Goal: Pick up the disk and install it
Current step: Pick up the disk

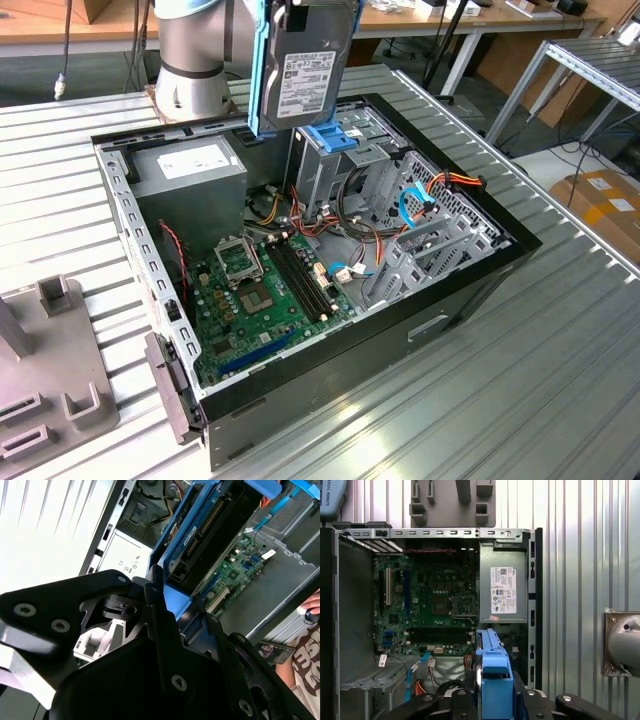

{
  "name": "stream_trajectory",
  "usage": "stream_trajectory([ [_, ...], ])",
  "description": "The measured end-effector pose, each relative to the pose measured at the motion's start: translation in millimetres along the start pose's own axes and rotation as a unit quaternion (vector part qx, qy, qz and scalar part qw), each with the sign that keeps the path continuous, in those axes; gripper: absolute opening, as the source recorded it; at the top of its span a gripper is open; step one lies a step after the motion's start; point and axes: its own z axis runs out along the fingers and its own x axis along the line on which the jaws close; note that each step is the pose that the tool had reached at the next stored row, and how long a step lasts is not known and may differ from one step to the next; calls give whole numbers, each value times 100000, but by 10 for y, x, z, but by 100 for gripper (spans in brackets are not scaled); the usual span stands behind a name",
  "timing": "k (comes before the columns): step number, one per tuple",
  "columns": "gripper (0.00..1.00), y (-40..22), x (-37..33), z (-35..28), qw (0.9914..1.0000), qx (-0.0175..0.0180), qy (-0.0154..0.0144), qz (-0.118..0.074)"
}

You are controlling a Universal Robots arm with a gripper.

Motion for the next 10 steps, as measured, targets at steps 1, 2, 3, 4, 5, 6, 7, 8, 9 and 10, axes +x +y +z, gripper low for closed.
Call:
stream_trajectory([
  [1, 36, -27, 0, 0, 100000, 2, -2, 3],
  [2, 36, -51, 0, 0, 100000, 2, -2, 1],
  [3, 36, -73, -1, 0, 100000, 0, 0, -3],
  [4, 36, -88, 0, 0, 100000, 1, -2, -2],
  [5, 36, -108, -1, -1, 100000, 1, -2, -3],
  [6, 36, -125, -1, -1, 100000, 0, -1, -3],
  [7, 36, -149, -1, -1, 100000, 1, -3, 2],
  [8, 36, -183, -1, -1, 100000, 2, -2, -3],
  [9, 36, -204, -1, -1, 100000, 1, -1, -4],
  [10, 36, -245, -2, -1, 100000, 1, -3, 1],
])
